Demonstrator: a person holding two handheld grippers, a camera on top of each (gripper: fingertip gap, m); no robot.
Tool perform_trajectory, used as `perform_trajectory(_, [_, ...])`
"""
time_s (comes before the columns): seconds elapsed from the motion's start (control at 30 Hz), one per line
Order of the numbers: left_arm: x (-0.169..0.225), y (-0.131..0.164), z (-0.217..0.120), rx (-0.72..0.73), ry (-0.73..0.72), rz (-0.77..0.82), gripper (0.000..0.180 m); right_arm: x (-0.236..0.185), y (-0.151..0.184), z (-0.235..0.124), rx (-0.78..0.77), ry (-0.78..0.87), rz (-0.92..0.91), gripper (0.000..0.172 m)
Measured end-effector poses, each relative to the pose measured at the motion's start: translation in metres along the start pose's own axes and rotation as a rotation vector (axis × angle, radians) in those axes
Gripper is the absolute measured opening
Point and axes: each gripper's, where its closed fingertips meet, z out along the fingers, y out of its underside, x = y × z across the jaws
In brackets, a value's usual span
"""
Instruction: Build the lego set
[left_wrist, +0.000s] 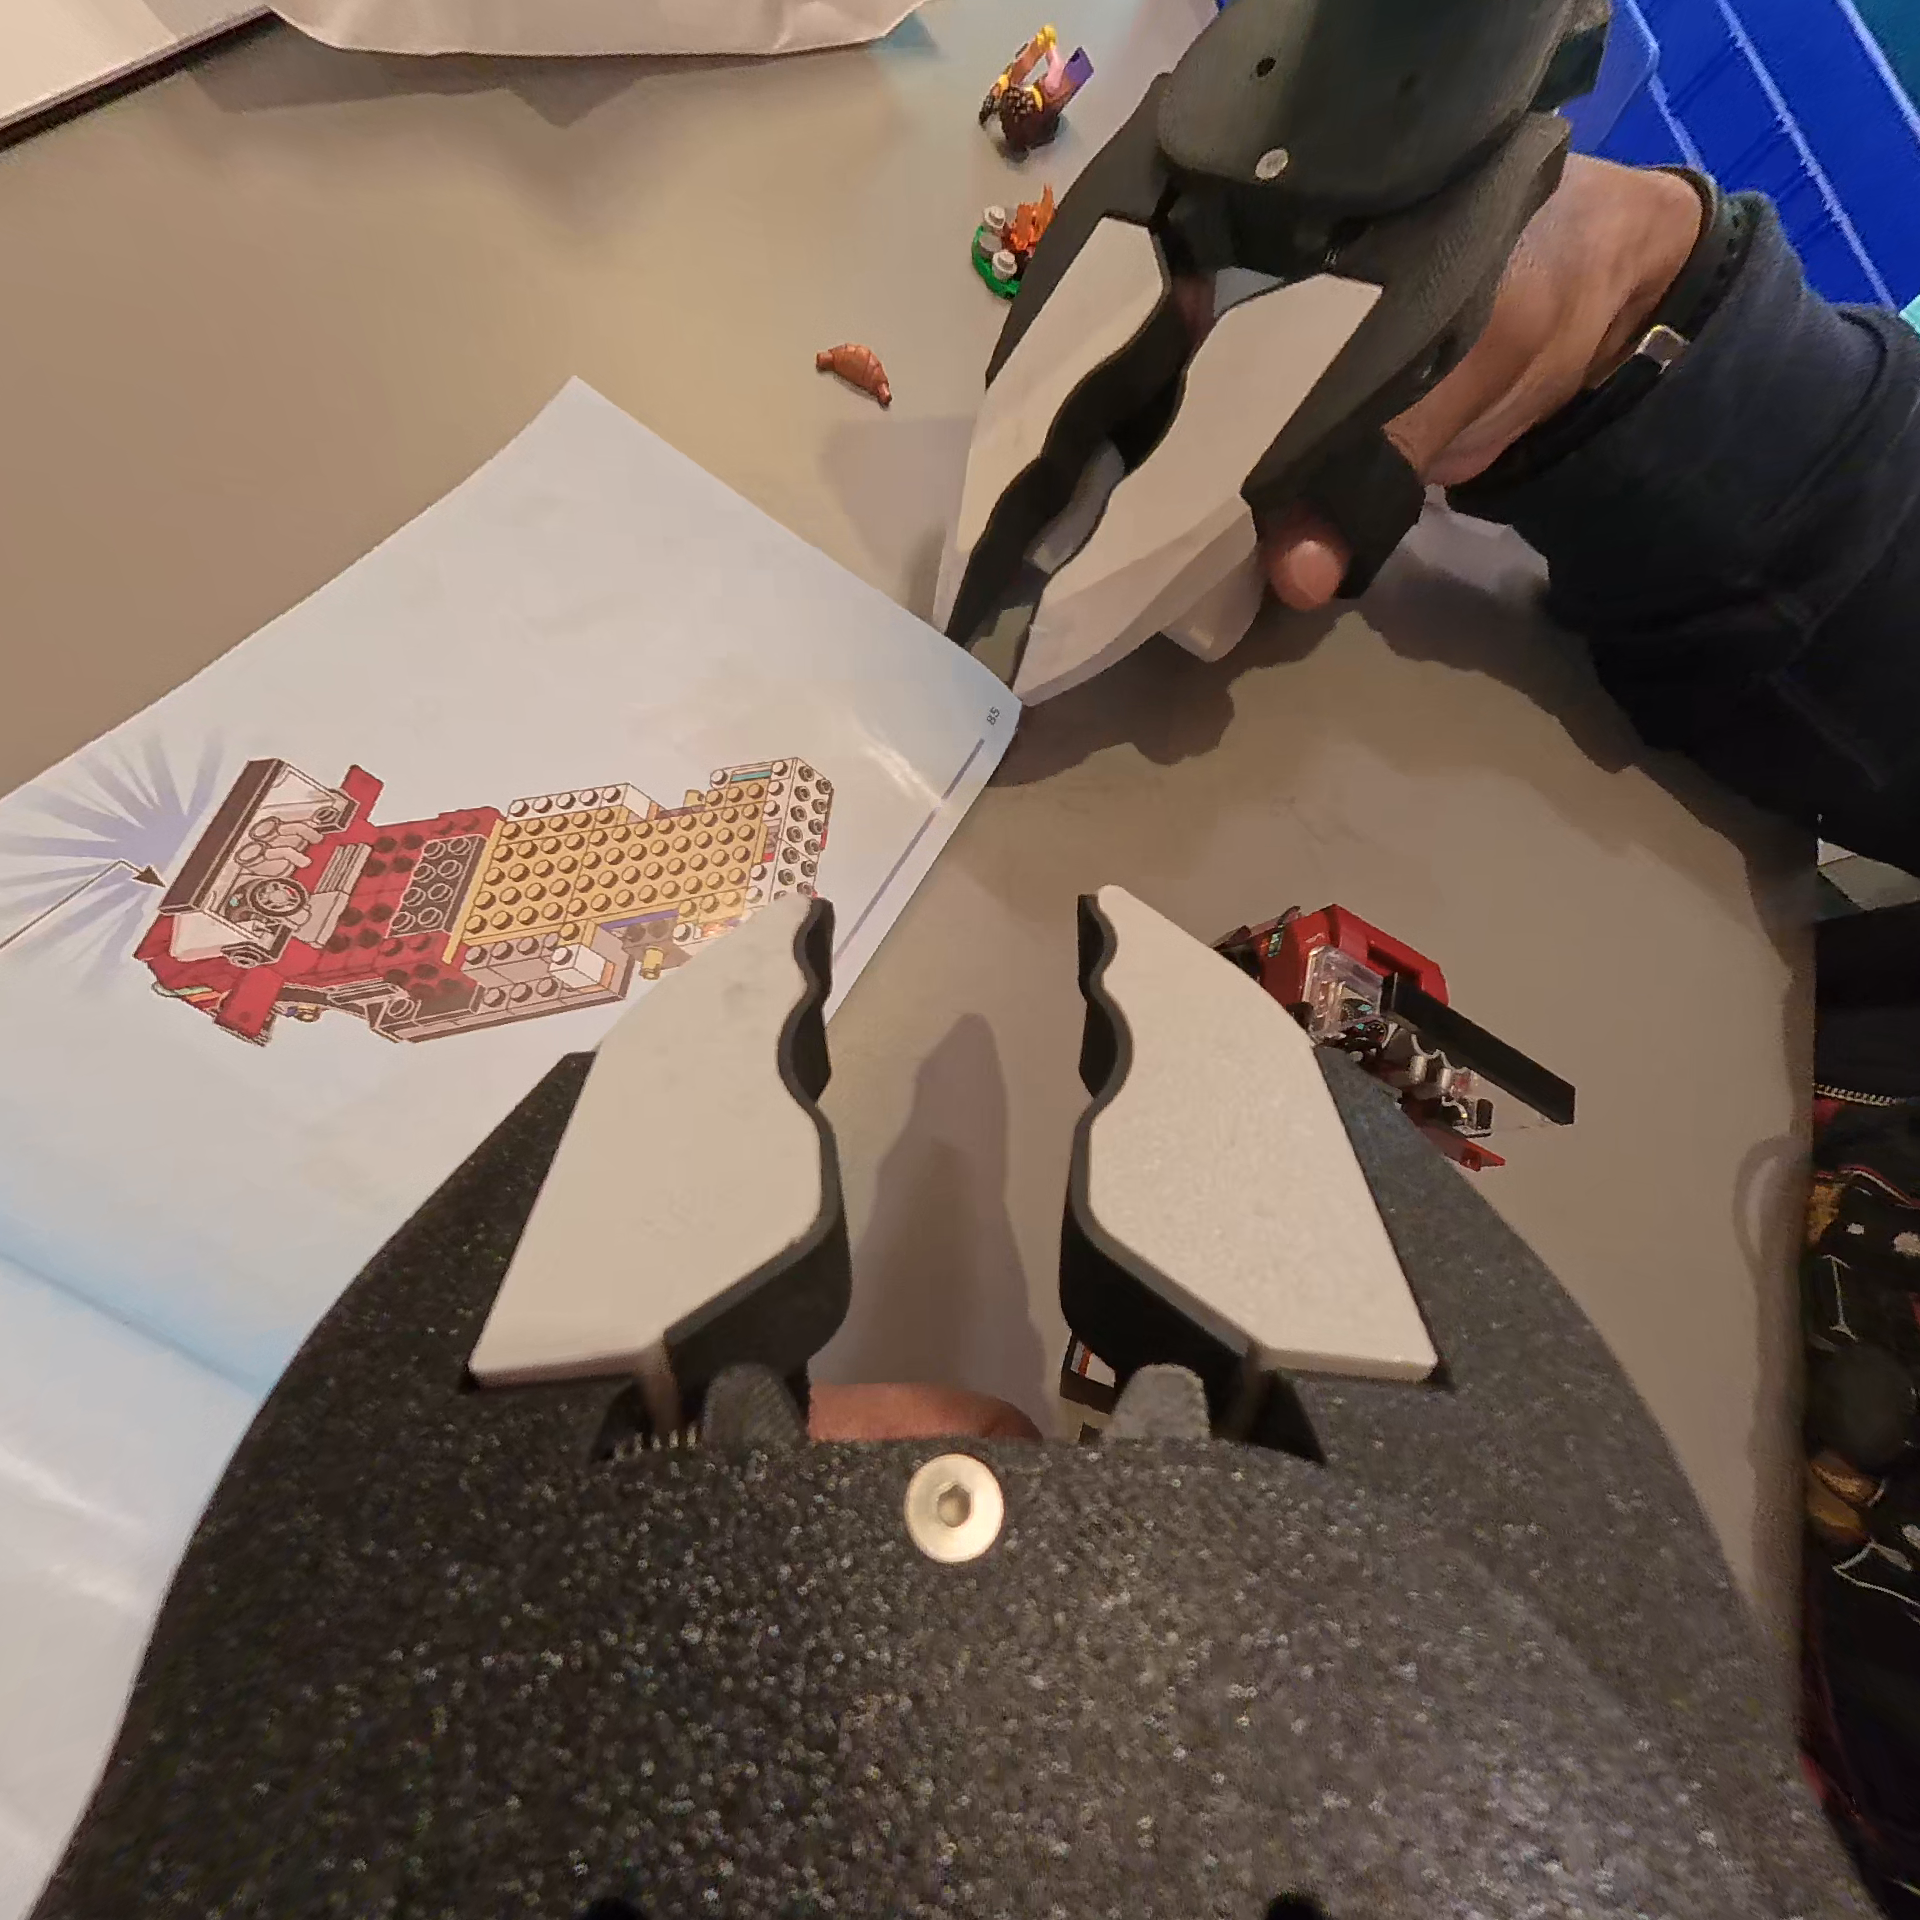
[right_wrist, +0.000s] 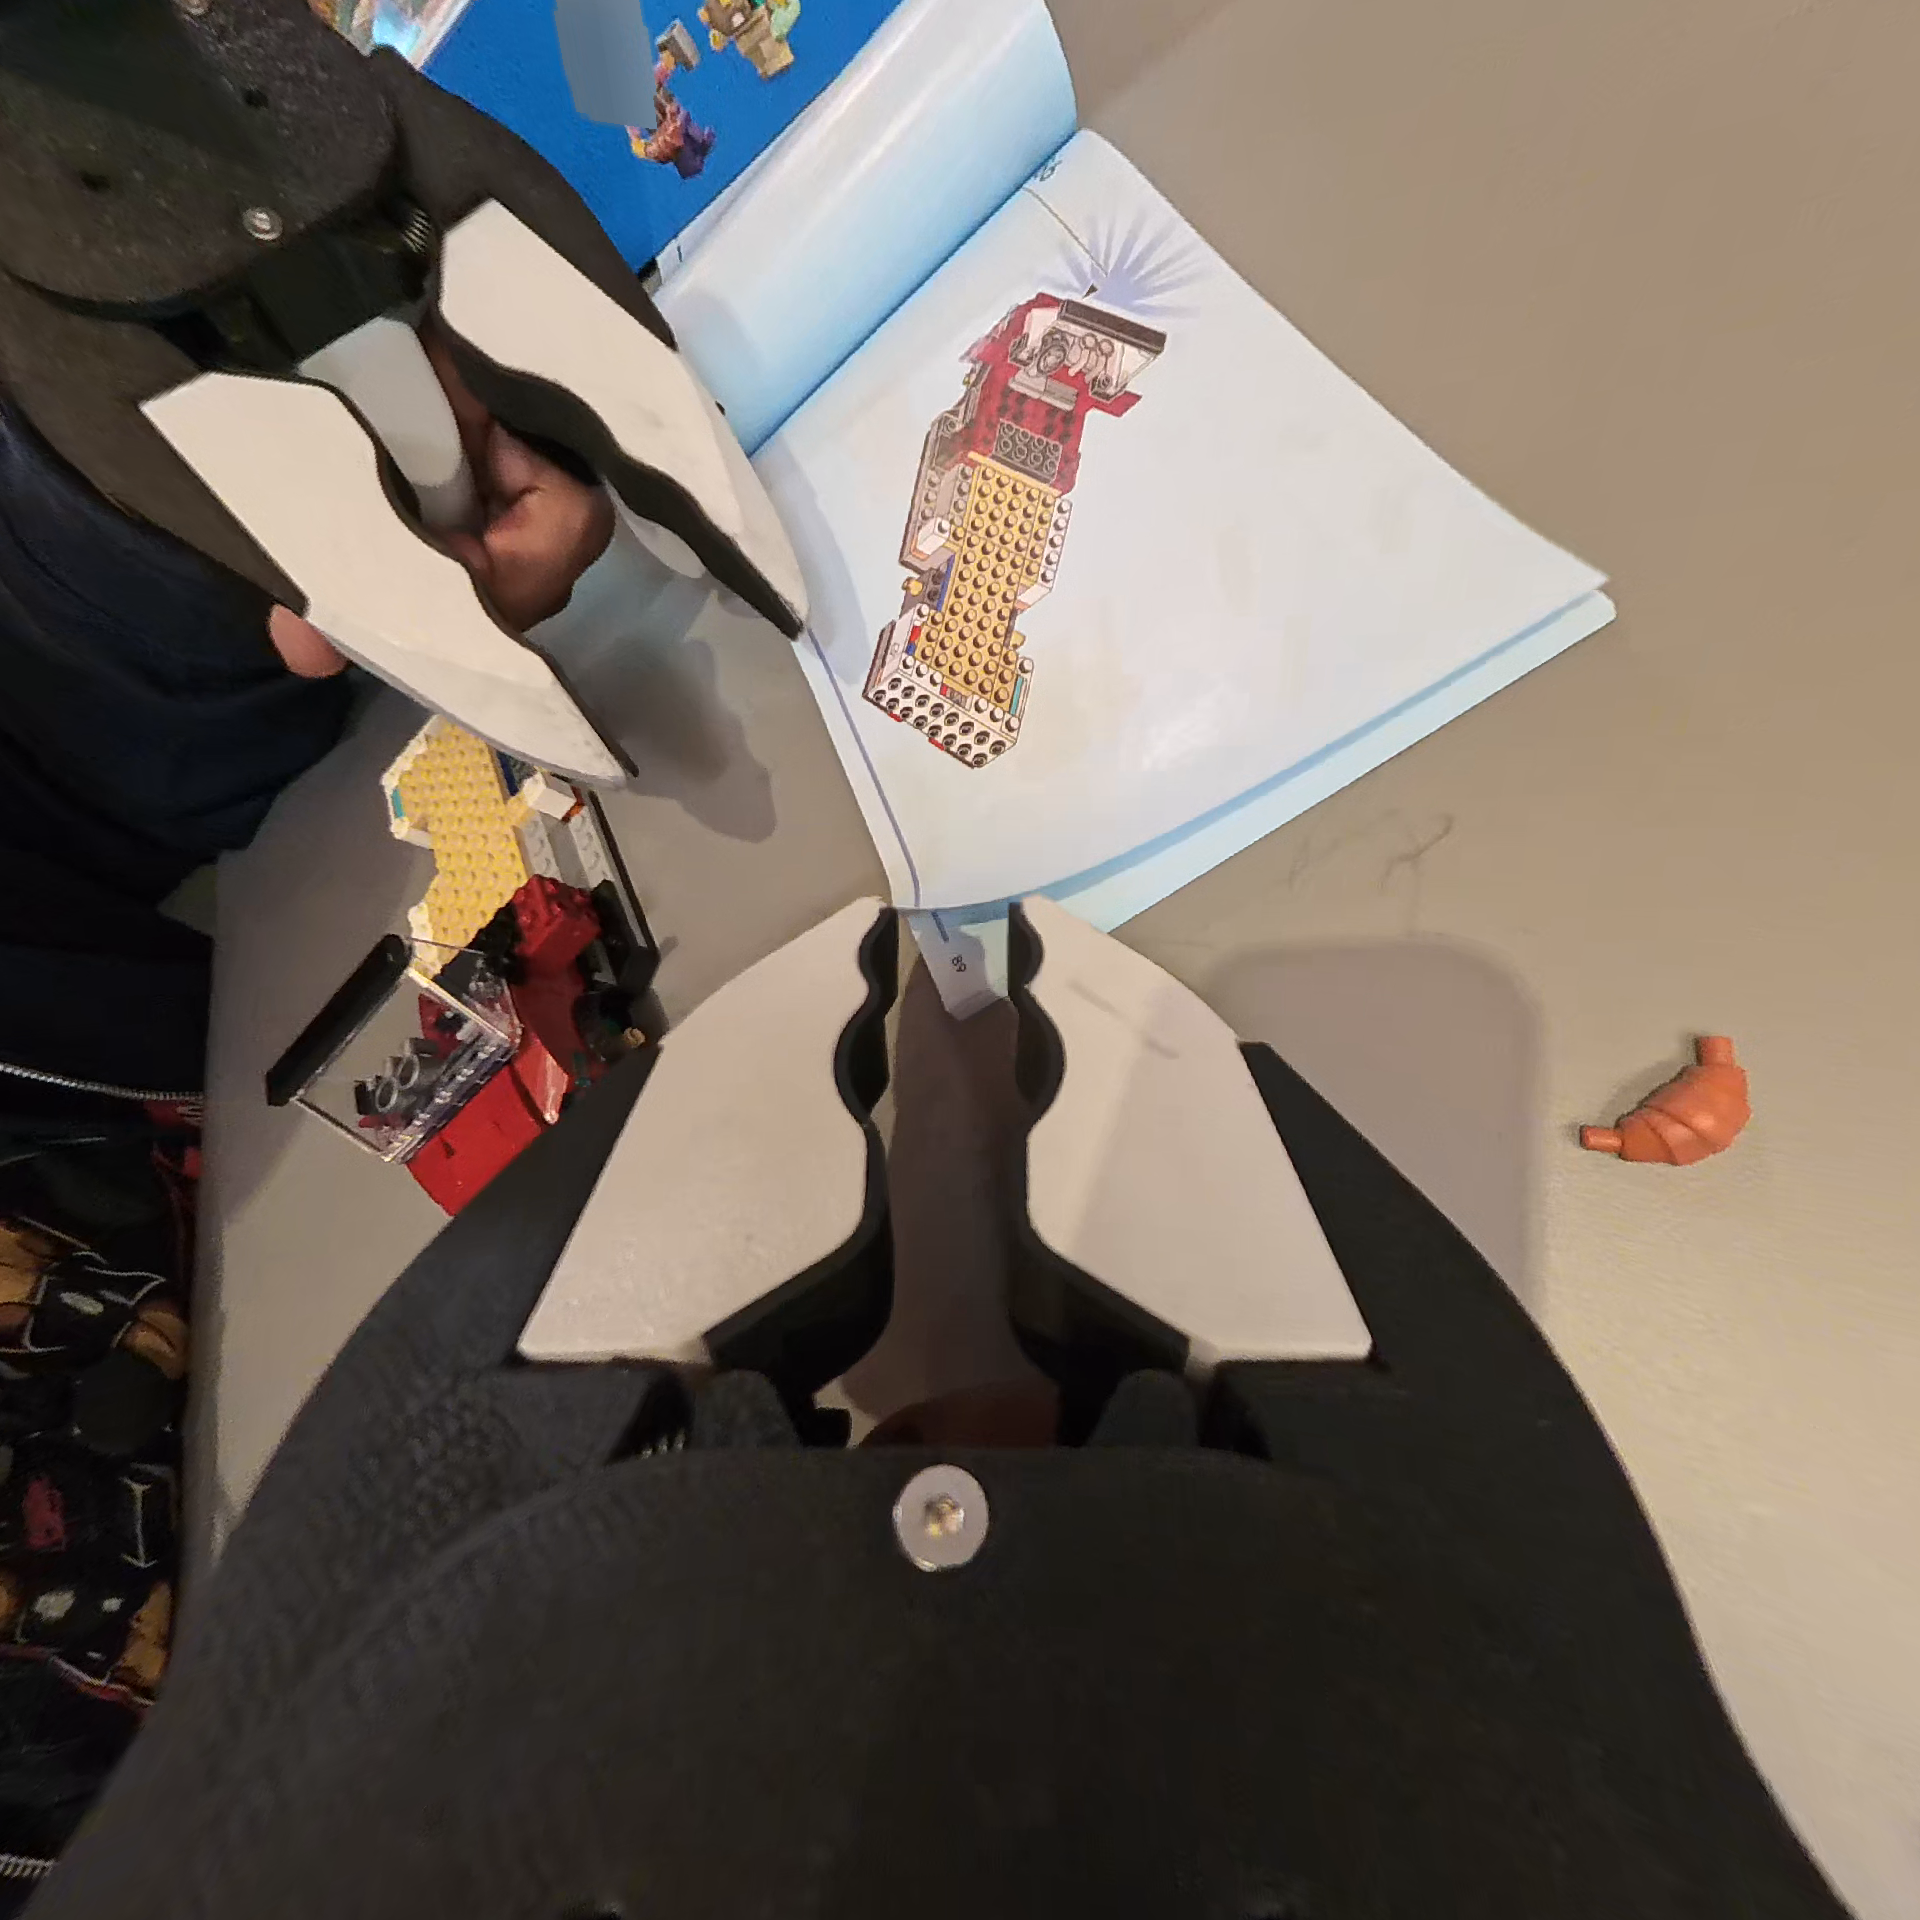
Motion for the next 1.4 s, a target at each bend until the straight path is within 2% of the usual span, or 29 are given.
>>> perform_trajectory(0.2, [0.000, -0.001, 0.002, 0.011, 0.011, -0.008, 0.046, -0.010, -0.007, 0.003, 0.032, -0.014, -0.079, 0.019])
perform_trajectory(0.43, [-0.002, -0.012, -0.001, 0.092, 0.051, -0.087, 0.047, -0.017, -0.024, 0.022, 0.068, 0.031, -0.110, 0.024])
perform_trajectory(0.6, [-0.008, -0.022, -0.010, 0.162, 0.078, -0.157, 0.047, -0.020, -0.038, 0.030, 0.114, 0.079, -0.143, 0.026])
perform_trajectory(0.77, [-0.014, -0.033, -0.021, 0.217, 0.070, -0.158, 0.048, -0.019, -0.061, 0.032, 0.205, 0.136, -0.153, 0.028])
perform_trajectory(0.93, [-0.027, -0.044, -0.037, 0.295, 0.078, -0.230, 0.049, -0.020, -0.070, 0.043, 0.217, 0.140, -0.103, 0.031])
perform_trajectory(1.07, [-0.036, -0.053, -0.048, 0.359, 0.102, -0.295, 0.049, -0.024, -0.069, 0.053, 0.188, 0.161, -0.146, 0.030])
perform_trajectory(1.3, [-0.050, -0.033, -0.040, 0.253, 0.027, -0.388, 0.030, -0.033, -0.065, 0.062, 0.149, 0.178, -0.235, 0.030])
perform_trajectory(1.4, [-0.050, -0.030, -0.040, 0.251, 0.015, -0.396, 0.012, -0.033, -0.065, 0.060, 0.152, 0.171, -0.232, 0.030])
